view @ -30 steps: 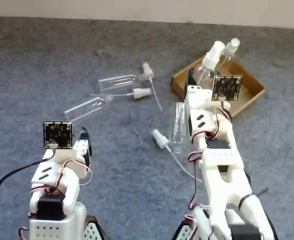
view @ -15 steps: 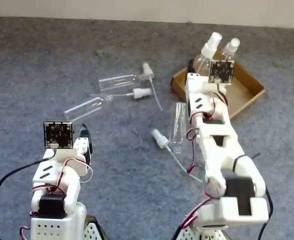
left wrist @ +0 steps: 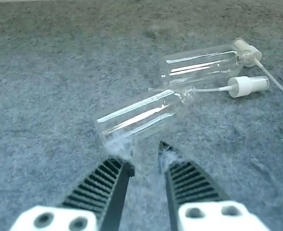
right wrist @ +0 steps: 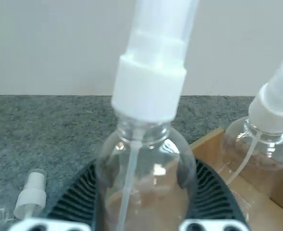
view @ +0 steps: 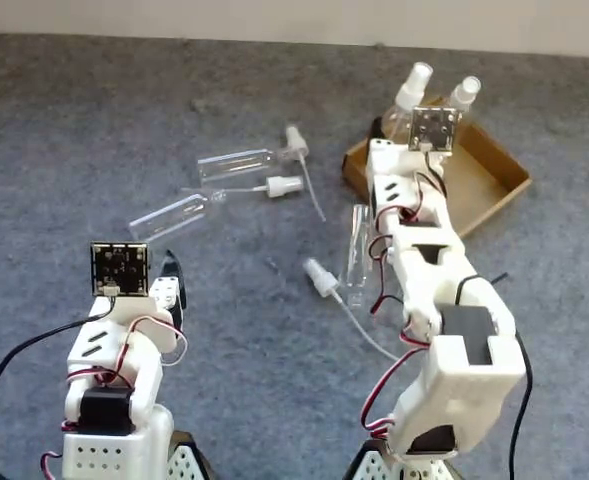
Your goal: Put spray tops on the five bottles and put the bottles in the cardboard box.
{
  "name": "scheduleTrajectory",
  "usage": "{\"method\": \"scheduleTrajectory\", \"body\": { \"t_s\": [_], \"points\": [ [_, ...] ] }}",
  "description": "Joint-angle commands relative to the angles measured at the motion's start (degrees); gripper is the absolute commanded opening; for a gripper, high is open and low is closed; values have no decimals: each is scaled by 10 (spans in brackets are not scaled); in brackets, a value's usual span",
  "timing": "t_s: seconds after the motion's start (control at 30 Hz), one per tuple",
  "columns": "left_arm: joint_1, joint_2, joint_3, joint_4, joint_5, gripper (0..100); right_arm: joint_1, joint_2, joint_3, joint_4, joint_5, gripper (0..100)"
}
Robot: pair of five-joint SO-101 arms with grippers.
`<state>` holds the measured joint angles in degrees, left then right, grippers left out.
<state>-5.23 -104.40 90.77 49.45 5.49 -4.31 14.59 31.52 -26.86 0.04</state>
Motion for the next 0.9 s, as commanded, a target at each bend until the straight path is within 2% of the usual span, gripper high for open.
{"method": "scheduleTrajectory", "body": {
  "t_s": [0.0,0.23,0.47,0.87],
  "points": [
    [-7,-7,0,-32,-3,57,6,6,-50,-15,-1,92],
    [-7,-7,0,-32,-3,56,6,33,-64,-18,-2,92],
    [-7,-7,0,-32,-3,56,5,80,-62,-135,0,92],
    [-7,-7,0,-32,-3,56,7,106,-60,-138,0,92]
  ]
}}
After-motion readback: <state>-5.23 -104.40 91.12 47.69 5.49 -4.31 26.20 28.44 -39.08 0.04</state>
